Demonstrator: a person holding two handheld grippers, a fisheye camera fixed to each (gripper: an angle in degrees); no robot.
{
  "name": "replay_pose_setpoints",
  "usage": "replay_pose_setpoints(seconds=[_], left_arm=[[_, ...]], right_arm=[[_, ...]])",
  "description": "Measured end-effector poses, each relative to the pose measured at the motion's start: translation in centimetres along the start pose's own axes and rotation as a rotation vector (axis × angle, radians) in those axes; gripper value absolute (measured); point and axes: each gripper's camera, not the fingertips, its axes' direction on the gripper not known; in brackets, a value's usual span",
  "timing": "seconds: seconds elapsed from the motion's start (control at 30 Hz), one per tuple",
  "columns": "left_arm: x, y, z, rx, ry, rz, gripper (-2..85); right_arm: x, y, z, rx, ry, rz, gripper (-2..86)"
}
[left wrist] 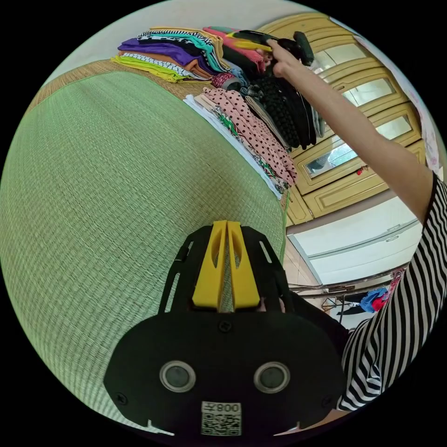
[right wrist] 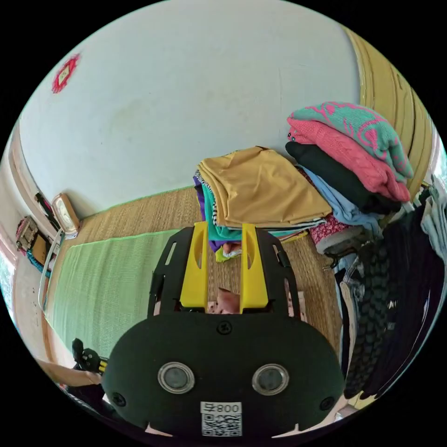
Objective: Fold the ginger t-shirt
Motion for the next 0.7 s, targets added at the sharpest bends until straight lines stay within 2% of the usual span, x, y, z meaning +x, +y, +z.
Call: replay_pose_setpoints(seconds=[0.23,0.4,0.6,0.7], left_arm=[[-0.5,2.3,-3.6,0.002,0.010,-0.001,0.2],[-1.0,3.7,-6.1,0.003,0.031,-0.009,0.2],[-1.6,5.3,-9.5,0.001,0.062,-0.021,0.1],[-2.1,6.7,-11.9,0.004,0.096,-0.093,0.1]], right_arm=[[-3.4,-3.8,5.8,-0.117,0.059,0.034,6.4],[-5.8,-4.5,6.1,-0.075,0.031,0.060,2.8],[-12.5,-6.1,3.9,-0.015,-0.100,-0.032,1.7],[-17.8,-5.9,2.7,-0.006,-0.199,-0.114,1.5]])
